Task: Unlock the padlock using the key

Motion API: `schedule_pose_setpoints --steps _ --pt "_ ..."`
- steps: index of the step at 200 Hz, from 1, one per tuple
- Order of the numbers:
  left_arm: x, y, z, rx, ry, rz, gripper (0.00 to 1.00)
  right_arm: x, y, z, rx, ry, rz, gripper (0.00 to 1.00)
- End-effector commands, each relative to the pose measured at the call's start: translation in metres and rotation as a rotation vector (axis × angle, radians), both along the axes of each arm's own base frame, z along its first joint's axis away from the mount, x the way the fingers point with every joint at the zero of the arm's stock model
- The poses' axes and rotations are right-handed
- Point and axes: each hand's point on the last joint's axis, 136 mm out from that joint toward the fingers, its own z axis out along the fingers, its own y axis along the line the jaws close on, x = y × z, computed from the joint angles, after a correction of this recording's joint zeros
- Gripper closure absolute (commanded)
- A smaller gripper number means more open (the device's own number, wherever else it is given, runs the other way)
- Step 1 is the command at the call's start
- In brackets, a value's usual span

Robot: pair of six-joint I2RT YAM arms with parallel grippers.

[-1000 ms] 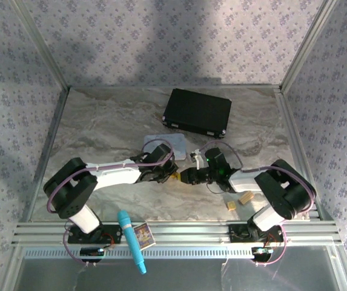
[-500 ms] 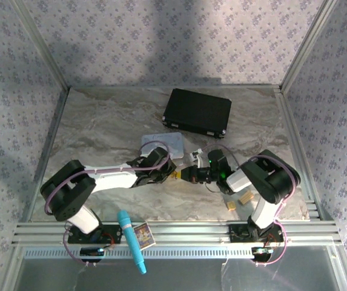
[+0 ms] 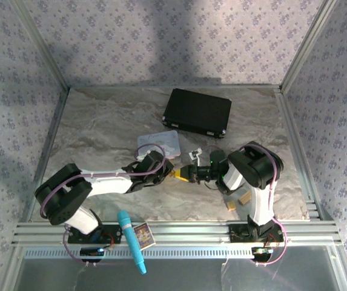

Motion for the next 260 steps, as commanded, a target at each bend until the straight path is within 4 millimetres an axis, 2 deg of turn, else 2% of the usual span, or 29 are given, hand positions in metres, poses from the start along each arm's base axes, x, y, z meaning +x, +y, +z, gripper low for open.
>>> schedule_pose_setpoints --steps 1,29,78,106,122,139,183,200,210,232,260 --pt "-0.012 -0.025 0.027 -0.166 0.033 -0.051 0.96 0.018 -0.006 -0.006 -0.012 0.043 -0.077 1.0" --pt "-0.014 -0.018 0.024 -0.127 0.054 -0.036 0.96 0.015 -0.014 -0.012 -0.082 0.019 -0.085 0.95" --pt "-0.016 -0.016 0.022 -0.086 0.068 -0.047 0.96 0.014 -0.014 -0.018 -0.106 0.04 -0.076 0.88" --pt "-0.017 -0.018 0.02 -0.079 0.086 -0.055 0.96 0.014 -0.01 -0.016 -0.115 0.023 -0.066 0.75" --pt "-0.02 -0.015 0.015 -0.032 0.12 -0.057 0.96 0.016 -0.019 -0.016 -0.156 -0.017 -0.097 0.68" --pt "-0.024 -0.011 0.009 0.044 0.177 -0.072 0.95 0.013 -0.03 -0.023 -0.283 -0.066 -0.099 0.63" --pt "-0.032 -0.01 -0.006 0.106 0.323 -0.093 0.94 0.004 -0.055 -0.03 -0.646 -0.316 -0.057 0.54" --pt "-0.034 -0.011 -0.008 0.11 0.357 -0.102 0.94 0.002 -0.061 -0.029 -0.826 -0.534 -0.004 0.52" --pt "-0.035 -0.01 -0.01 0.111 0.378 -0.104 0.93 -0.002 -0.061 -0.026 -0.897 -0.67 0.033 0.51" --pt "-0.039 -0.008 -0.015 0.105 0.428 -0.11 0.93 0.002 -0.069 -0.008 -0.982 -0.916 -0.02 0.5" --pt "-0.04 -0.001 -0.02 0.139 0.459 -0.097 0.93 0.006 -0.076 0.012 -1.071 -1.106 -0.056 0.48"
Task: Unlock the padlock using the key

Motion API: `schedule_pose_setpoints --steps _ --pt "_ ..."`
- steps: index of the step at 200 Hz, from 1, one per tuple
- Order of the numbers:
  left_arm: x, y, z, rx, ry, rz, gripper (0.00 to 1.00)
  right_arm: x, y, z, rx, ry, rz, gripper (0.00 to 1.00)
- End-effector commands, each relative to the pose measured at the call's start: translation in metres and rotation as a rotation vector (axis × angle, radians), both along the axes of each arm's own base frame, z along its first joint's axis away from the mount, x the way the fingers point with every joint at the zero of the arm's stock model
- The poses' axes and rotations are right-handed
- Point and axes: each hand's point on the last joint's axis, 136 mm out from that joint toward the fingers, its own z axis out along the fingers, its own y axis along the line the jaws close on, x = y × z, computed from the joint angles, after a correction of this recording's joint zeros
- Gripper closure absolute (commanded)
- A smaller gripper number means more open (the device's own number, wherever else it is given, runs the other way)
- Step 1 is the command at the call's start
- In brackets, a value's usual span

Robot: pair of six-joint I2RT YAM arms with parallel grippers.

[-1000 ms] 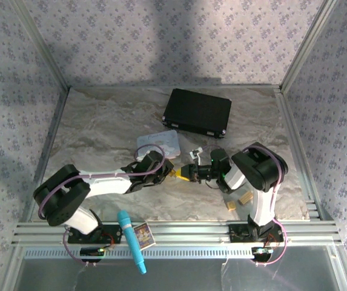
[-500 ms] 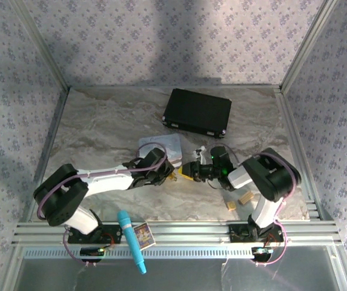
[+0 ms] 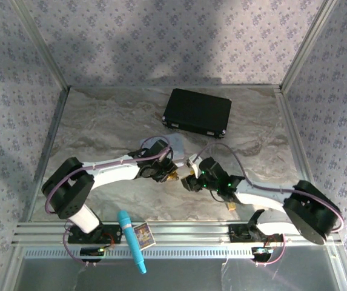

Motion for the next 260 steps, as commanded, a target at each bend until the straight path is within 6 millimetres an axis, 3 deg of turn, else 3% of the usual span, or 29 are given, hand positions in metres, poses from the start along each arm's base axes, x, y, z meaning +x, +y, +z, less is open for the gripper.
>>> schedule_pose_setpoints --steps 1,30,85,116,133,165,173,200,228,260 --pt "-0.023 0.009 -0.02 0.045 0.166 -0.011 0.93 0.016 -0.029 0.005 -0.232 -0.241 -0.029 0.48" --pt "-0.019 0.009 -0.02 0.078 0.139 -0.037 0.92 0.015 -0.018 0.013 -0.247 -0.291 -0.005 0.5" --pt "-0.019 0.033 -0.032 0.404 0.058 -0.181 0.8 0.024 -0.022 0.015 -0.114 -0.187 -0.116 0.53" --pt "-0.025 0.034 -0.044 0.468 0.039 -0.233 0.53 0.023 -0.029 0.015 -0.09 -0.157 -0.135 0.53" --pt "-0.025 0.033 -0.048 0.447 0.03 -0.229 0.46 0.023 -0.031 0.014 -0.079 -0.14 -0.143 0.53" --pt "-0.014 0.031 -0.035 0.418 -0.073 -0.216 0.14 0.018 -0.031 0.011 -0.057 -0.12 -0.127 0.54" --pt "-0.011 0.029 -0.031 0.393 -0.119 -0.215 0.1 0.018 -0.031 0.009 -0.057 -0.116 -0.123 0.54" --pt "0.007 0.013 -0.021 0.241 -0.319 -0.209 0.08 0.016 -0.028 0.003 -0.062 -0.096 -0.106 0.54" --pt "0.014 0.011 -0.011 0.171 -0.455 -0.223 0.11 0.014 -0.026 -0.002 -0.059 -0.071 -0.097 0.55" --pt "0.015 0.003 -0.006 0.051 -0.595 -0.242 0.29 0.014 -0.023 -0.007 -0.04 -0.049 -0.104 0.57"
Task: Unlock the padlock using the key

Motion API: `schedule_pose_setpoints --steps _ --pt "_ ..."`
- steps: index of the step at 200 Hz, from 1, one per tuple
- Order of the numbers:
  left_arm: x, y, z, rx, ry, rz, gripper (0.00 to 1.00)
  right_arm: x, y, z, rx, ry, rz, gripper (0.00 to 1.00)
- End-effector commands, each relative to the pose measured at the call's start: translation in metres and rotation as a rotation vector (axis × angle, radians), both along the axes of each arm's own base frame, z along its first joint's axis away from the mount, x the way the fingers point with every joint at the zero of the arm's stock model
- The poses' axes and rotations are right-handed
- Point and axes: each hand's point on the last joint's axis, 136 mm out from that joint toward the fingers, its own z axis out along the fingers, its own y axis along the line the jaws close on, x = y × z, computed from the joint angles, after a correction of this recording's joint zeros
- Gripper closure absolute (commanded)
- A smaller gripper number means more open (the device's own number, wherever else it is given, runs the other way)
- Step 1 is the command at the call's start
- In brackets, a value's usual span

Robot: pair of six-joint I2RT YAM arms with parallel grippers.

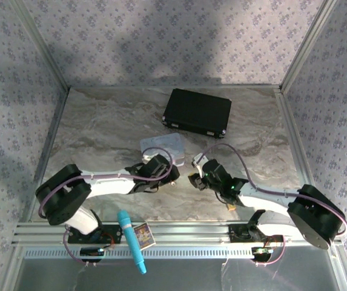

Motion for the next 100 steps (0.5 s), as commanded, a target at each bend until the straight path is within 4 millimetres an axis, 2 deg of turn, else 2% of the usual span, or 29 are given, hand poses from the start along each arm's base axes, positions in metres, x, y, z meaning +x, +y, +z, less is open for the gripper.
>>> schedule_pose_setpoints --steps 1,12,31,46,64,100 --pt "0.022 -0.017 0.012 -0.125 -0.191 -0.038 0.29 0.0 0.003 -0.003 0.035 0.026 -0.011 0.57" --pt "0.024 -0.02 0.012 -0.161 -0.217 -0.047 0.33 0.0 0.005 -0.004 0.041 0.036 -0.009 0.58" --pt "0.027 -0.024 0.008 -0.183 -0.232 -0.064 0.33 -0.001 0.007 -0.007 0.044 0.056 -0.006 0.59" --pt "0.026 -0.034 0.01 -0.227 -0.26 -0.1 0.43 -0.001 0.007 -0.009 0.043 0.064 -0.008 0.59" --pt "0.027 -0.041 0.008 -0.26 -0.264 -0.112 0.43 -0.001 0.005 -0.011 0.038 0.065 -0.013 0.6" --pt "0.028 -0.037 -0.008 -0.256 -0.229 -0.072 0.49 -0.003 0.004 -0.012 0.054 0.079 -0.019 0.61"
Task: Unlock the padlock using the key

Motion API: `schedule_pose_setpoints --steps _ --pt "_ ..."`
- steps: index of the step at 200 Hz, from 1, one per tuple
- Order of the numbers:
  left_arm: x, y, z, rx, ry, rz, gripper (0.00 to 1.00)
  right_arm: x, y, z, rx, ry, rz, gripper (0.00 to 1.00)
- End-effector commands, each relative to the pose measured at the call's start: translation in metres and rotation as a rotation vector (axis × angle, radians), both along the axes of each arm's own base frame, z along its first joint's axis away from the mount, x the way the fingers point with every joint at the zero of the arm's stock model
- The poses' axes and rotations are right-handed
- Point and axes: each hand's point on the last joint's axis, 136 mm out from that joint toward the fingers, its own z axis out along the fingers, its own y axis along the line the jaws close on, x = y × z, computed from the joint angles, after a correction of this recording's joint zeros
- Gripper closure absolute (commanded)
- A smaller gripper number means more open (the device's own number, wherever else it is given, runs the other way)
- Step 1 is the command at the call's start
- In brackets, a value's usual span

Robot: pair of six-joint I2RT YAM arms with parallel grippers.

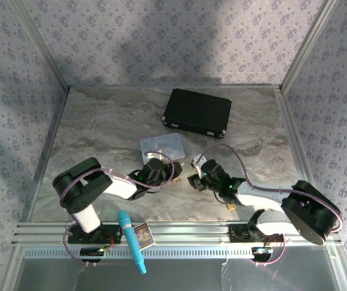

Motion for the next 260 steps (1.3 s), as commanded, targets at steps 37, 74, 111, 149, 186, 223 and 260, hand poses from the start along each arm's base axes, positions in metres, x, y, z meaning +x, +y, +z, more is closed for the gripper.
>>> schedule_pose_setpoints --steps 37,74,111,149,186,223,260 --pt "-0.01 0.015 -0.023 0.083 0.092 0.029 0.58 -0.002 0.004 -0.004 0.047 0.025 0.002 0.62" --pt "-0.017 0.02 -0.027 0.164 0.119 0.053 0.7 0.0 0.014 -0.011 0.041 0.027 0.03 0.64" --pt "-0.019 0.022 -0.027 0.163 0.157 0.073 0.87 -0.005 0.023 -0.016 0.016 -0.02 0.08 0.69" --pt "-0.019 0.022 -0.018 0.166 0.184 0.087 0.92 -0.015 0.034 -0.015 -0.009 -0.07 0.162 0.69" --pt "-0.021 0.025 -0.012 0.139 0.282 0.118 0.98 -0.026 0.049 -0.013 -0.013 -0.102 0.244 0.6" --pt "-0.021 0.024 -0.003 0.104 0.328 0.125 1.0 -0.035 0.066 -0.015 -0.02 -0.095 0.302 0.51" --pt "-0.023 0.021 -0.002 0.081 0.349 0.117 1.0 -0.027 0.068 -0.019 -0.049 -0.102 0.267 0.55"
